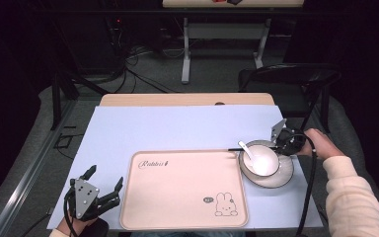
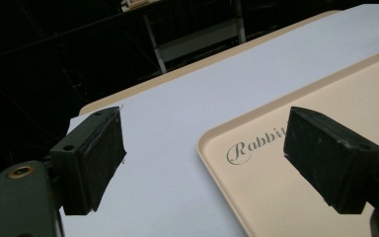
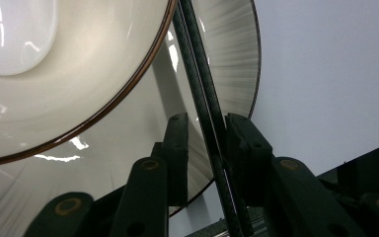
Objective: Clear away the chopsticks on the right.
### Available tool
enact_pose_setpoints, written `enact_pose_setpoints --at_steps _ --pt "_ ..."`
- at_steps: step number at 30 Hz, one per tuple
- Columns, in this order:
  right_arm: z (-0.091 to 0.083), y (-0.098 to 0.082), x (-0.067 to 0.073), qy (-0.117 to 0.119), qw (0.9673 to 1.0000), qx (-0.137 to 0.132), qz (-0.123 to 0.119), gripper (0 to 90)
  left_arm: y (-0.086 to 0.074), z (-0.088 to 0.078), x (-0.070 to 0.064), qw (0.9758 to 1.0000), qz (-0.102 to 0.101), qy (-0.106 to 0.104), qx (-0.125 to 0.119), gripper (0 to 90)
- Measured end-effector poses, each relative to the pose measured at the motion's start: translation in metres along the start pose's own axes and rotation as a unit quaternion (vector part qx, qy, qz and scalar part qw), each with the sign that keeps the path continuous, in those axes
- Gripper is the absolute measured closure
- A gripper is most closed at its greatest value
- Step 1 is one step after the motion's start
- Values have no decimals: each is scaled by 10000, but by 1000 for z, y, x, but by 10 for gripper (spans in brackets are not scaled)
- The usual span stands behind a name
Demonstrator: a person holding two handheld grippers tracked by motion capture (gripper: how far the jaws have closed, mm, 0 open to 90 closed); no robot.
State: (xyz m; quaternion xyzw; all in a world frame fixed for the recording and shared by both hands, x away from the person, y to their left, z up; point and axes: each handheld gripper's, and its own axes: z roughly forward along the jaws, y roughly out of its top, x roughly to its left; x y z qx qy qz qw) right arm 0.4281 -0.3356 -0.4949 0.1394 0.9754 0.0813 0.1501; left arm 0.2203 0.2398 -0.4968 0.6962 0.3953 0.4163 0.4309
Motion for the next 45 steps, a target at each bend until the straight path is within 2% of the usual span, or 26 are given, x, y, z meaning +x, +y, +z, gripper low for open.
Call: enact_pose_setpoints --at_steps 4,5,6,9,12,14,15,16,24,25,28,31,36,37,38,39,40,45 --pt "0 0 0 87 9998 124 -151 742 0 0 0 10000 9 -2 3 155" --pt "0 0 1 110 9997 196 -101 742 0 0 0 10000 7 -1 3 154" --pt "2 0 1 117 9997 150 -144 745 0 0 0 10000 3 0 3 155" --pt "4 1 2 149 9995 235 -145 756 0 0 0 10000 8 0 4 155" --pt "7 4 1 225 9989 294 -282 770 0 0 0 10000 7 0 -4 155" --pt "8 5 2 256 9987 361 -245 773 0 0 0 10000 9 0 4 155" --pt "10 5 1 276 9986 350 -293 783 0 0 0 10000 4 1 -5 155" --pt "12 6 2 370 9978 467 -295 819 0 0 0 10000 5 0 4 155" --pt "14 7 1 537 9967 486 -377 847 0 0 0 10000 6 0 3 155" --pt "15 6 0 565 9966 417 -430 848 0 0 0 10000 4 -2 -4 155" --pt "14 5 1 611 9965 425 -368 849 0 0 0 10000 5 0 4 155" --pt "10 6 0 584 9967 381 -425 849 0 0 0 10000 8 -1 6 155" --pt "0 7 0 373 9980 299 -410 850 0 0 0 10000 9 -3 17 155" --pt "-3 7 0 345 9983 336 -327 850 0 0 0 10000 13 -2 21 155" --pt "-4 7 -2 302 9986 250 -361 850 0 0 0 10000 15 -3 22 155" --pt "-7 7 -3 251 9987 293 -334 850 0 0 0 10000 14 -1 22 155" --pt "-12 8 -5 229 9992 238 -243 850 0 0 0 10000 9 1 19 155" --pt "-19 10 -8 152 9993 254 -244 850 0 1 0 10000 3 3 19 155"
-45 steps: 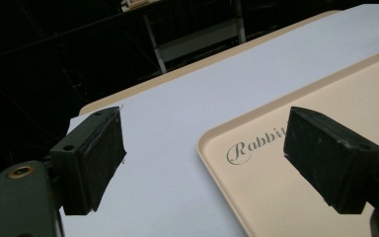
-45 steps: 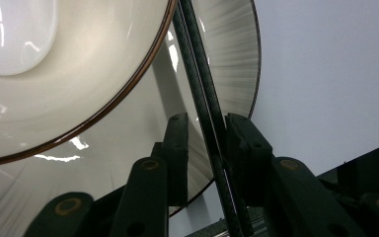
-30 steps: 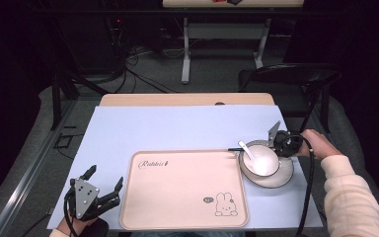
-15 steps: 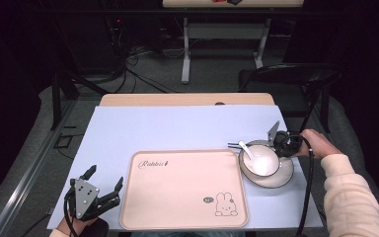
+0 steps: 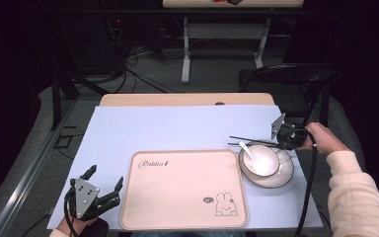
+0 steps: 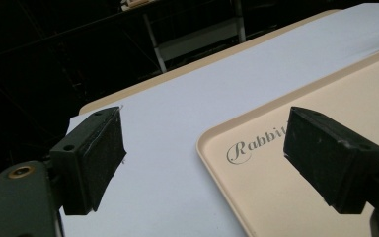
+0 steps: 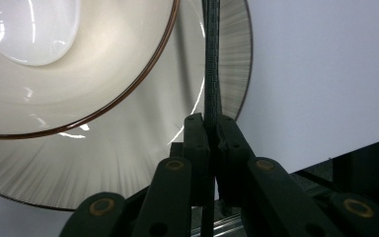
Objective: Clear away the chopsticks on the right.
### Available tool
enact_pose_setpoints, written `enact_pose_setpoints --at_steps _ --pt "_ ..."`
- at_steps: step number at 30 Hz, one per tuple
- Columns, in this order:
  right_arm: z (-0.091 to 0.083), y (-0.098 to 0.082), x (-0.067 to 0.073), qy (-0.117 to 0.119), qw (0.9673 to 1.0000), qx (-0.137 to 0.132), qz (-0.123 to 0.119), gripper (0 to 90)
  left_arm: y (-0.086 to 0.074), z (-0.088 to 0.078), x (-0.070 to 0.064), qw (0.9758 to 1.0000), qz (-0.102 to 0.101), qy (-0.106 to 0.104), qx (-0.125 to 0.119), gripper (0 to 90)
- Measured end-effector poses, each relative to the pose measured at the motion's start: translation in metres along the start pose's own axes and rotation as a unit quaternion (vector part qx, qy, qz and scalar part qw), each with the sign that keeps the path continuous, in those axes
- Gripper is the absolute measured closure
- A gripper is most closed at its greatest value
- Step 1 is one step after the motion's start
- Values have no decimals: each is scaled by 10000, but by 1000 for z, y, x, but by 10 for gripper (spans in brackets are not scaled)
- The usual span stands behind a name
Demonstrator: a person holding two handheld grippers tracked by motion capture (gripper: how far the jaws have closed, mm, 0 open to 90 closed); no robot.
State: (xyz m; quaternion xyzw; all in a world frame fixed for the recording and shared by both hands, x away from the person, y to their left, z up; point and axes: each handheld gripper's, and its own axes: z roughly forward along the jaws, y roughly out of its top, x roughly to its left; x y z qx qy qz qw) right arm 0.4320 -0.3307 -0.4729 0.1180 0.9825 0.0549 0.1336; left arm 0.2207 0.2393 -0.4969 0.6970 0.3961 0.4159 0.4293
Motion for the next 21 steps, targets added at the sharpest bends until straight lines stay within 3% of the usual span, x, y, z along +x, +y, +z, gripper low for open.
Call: enact_pose_setpoints --at_steps 4,5,11,12,21 --pt "-8 1 -3 -70 9999 -126 48 850 0 0 0 10000 1 -10 -2 155" --pt "-24 4 -5 -118 9994 -202 256 850 0 0 0 10000 1 -10 -2 155" --pt "-24 4 -5 -118 9994 -202 256 850 0 0 0 10000 1 -10 -2 155" --pt "-36 6 -5 -165 9985 -306 421 850 0 0 0 10000 -5 -5 -3 155" --pt "-62 18 8 -342 9946 -181 964 849 0 0 0 10000 -9 2 0 155"
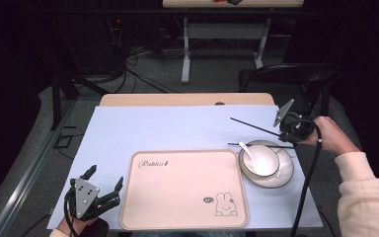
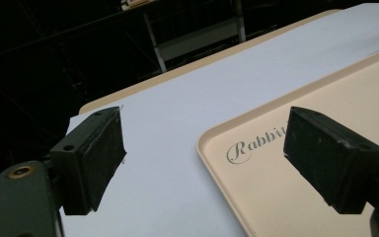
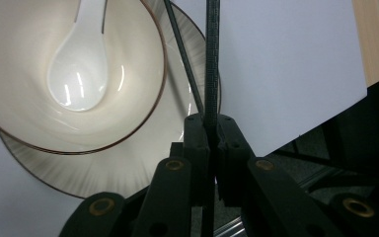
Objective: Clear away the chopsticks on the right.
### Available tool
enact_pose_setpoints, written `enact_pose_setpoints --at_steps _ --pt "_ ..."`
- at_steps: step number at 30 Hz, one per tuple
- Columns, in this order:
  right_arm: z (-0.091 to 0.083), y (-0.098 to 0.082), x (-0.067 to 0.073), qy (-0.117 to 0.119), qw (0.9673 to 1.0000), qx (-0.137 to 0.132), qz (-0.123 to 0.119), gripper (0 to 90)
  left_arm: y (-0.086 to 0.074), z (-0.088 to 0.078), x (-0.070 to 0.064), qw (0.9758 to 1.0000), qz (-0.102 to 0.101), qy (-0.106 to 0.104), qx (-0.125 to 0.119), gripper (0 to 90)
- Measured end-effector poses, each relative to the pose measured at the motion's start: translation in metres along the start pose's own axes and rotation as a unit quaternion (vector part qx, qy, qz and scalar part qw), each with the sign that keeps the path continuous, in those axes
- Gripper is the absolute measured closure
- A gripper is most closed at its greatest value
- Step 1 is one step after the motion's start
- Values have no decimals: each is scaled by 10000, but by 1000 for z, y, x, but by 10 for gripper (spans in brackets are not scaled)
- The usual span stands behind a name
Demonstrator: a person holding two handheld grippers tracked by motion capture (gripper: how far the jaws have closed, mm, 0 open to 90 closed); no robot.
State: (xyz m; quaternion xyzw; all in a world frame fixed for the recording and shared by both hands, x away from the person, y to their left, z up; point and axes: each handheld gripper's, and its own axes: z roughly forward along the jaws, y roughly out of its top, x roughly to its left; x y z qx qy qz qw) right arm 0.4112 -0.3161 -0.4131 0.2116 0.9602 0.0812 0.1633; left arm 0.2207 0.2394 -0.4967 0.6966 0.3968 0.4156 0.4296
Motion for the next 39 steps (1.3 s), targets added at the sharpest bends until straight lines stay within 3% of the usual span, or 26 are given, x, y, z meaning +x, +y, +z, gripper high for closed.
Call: enact_pose_setpoints --at_steps 7,12,15,17,19,21,22,24,26,27,34,36,38,39 --pt "-16 9 19 -180 9984 29 535 849 0 0 0 10000 12 -9 3 155" --pt "-24 15 39 -214 9933 4 1138 849 0 0 0 10000 18 -4 4 155" --pt "-26 18 50 -193 9872 -25 1586 850 0 0 0 10000 16 -9 1 155" --pt "-26 20 57 -234 9789 -38 2031 850 0 0 0 10000 19 -1 4 155" --pt "-26 22 64 -180 9754 -81 2194 850 0 0 0 10000 26 -7 4 155" --pt "-25 24 72 -238 9724 -43 2322 850 0 0 0 10000 24 -15 -2 155" --pt "-24 24 74 -136 9705 -117 2404 850 0 0 0 10000 18 -9 -1 155" --pt "-21 26 80 -210 9693 -51 2449 851 0 -1 0 10000 12 -7 -16 155" --pt "-18 25 85 39 9669 -191 2545 851 0 -1 0 10000 15 -10 -20 155" --pt "-16 25 88 9 9661 -188 2574 851 0 -1 0 10000 15 -10 -18 155" --pt "-7 22 107 291 9509 -641 3015 851 0 -1 0 10000 20 -9 -35 155" --pt "0 25 114 407 9528 -555 2956 850 0 -1 0 10000 47 -13 -30 155" --pt "4 27 119 438 9494 -566 3059 850 0 -1 0 10000 28 -17 -38 154" --pt "7 29 121 460 9503 -554 3028 850 0 -1 0 10000 23 -17 -33 154"
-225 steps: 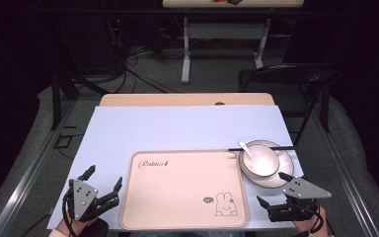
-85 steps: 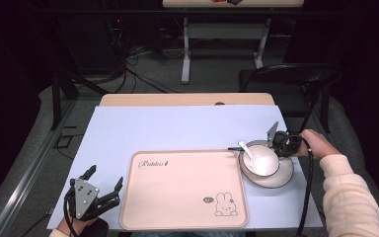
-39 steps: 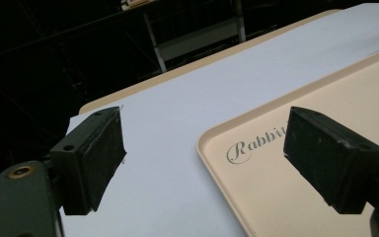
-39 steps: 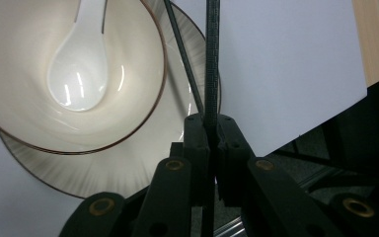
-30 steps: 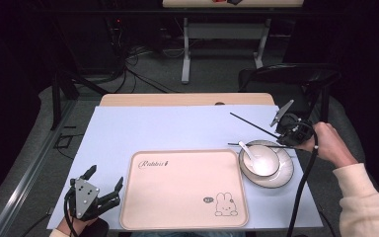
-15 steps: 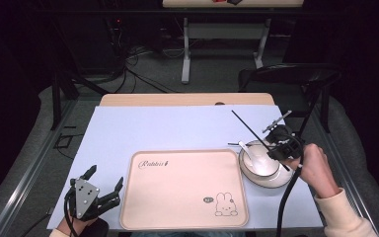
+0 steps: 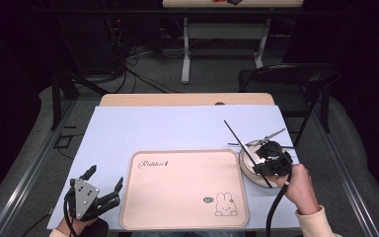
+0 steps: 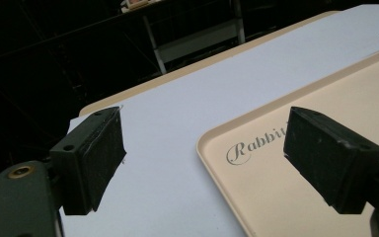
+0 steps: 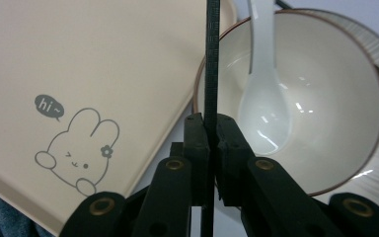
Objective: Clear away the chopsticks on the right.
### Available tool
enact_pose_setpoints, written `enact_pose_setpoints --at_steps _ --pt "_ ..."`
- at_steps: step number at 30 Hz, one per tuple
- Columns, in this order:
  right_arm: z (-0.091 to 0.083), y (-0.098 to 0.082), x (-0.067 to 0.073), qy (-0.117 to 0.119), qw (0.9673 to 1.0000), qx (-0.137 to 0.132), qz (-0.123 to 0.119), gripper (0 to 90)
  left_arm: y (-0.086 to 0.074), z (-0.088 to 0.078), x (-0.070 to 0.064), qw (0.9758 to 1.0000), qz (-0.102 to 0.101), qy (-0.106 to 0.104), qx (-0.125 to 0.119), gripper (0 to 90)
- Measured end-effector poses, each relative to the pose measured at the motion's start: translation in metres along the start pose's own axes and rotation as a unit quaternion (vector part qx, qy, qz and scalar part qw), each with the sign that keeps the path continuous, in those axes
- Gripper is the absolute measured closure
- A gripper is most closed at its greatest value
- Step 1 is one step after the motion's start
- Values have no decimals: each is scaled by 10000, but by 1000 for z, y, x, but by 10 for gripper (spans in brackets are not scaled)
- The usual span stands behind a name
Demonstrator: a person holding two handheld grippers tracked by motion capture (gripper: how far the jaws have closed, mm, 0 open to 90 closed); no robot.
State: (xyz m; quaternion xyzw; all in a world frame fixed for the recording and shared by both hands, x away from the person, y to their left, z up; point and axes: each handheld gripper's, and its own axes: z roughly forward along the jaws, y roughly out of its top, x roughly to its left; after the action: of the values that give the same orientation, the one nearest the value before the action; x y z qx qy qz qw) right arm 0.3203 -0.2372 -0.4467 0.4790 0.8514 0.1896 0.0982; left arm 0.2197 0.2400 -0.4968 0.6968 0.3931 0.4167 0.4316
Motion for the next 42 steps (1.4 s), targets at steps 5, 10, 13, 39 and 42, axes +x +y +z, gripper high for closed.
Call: enact_pose_setpoints --at_steps 5,10,13,39,42 --pt "9 -2 12 71 9999 77 76 850 0 0 0 10000 0 -7 -16 154" --pt "19 -5 26 120 9998 84 94 850 0 -1 0 10000 -2 -11 -20 154" --pt "28 -8 33 179 9997 119 64 850 0 -1 0 10000 -7 -2 -29 155" --pt "80 -18 64 419 9966 597 379 849 0 -1 0 10000 -9 -8 -53 154" --pt "81 -19 66 357 9970 616 316 847 0 -1 0 10000 -12 -8 -57 154"
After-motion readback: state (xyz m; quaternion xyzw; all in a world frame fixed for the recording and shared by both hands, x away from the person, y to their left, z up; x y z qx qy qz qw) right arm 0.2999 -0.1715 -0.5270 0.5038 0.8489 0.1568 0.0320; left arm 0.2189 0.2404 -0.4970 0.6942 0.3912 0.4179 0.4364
